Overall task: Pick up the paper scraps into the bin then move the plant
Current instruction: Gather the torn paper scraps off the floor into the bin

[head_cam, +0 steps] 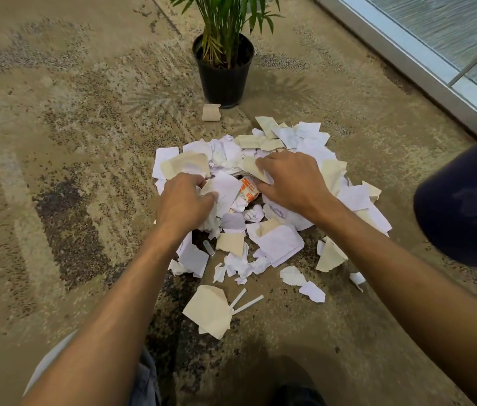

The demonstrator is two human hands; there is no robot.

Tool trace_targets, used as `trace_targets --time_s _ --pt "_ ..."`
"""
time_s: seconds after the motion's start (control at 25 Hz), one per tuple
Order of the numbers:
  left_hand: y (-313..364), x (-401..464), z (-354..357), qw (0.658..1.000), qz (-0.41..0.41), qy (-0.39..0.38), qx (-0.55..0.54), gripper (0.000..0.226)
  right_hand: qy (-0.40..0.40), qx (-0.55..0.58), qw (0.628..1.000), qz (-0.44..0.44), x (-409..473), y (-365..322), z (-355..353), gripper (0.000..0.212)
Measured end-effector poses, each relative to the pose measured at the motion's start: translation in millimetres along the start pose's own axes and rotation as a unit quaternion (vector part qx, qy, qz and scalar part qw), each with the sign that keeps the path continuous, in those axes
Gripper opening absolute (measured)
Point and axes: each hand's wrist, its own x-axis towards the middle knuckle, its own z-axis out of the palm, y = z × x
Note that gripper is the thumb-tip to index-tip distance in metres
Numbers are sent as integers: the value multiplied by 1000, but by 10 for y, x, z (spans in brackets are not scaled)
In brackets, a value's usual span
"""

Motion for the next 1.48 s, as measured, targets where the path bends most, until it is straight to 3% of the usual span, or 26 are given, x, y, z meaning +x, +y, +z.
trace_targets --time_s 0.24,0.4,0.56,0.68,0.8,0.96,1.12,1.24,1.4,1.48 --pt "47 -32 -46 998 -13 33 -51 22 74 120 989 34 -201 52 -263 25" --pt "0 0 -67 997 -6 28 -66 19 98 264 952 119 -348 110 -391 22" --pt "-65 44 -82 999 -3 33 -20 13 23 203 965 167 -385 168 -344 17" --pt "-188 78 -96 999 -31 -28 -2 22 8 171 968 185 -385 171 -234 22" --pt "-282 59 -109 997 -45 -62 0 14 13 180 966 183 -366 129 -212 30" --pt "-317 58 -163 998 -50 -18 -17 13 38 219 952 208 -350 65 -330 38" --pt "-266 -7 -254 998 -24 13 -64 16 73 228 947 215 -461 6 -490 32" --pt "-121 -123 -365 993 1 38 -112 18 101 278 924 242 -579 25 -705 30" --pt "203 -339 -441 978 25 53 -201 20 139 381 870 280 -793 163 -1129 6" --pt "449 -450 -450 964 51 50 -254 20 173 391 858 284 -910 259 -1380 9"
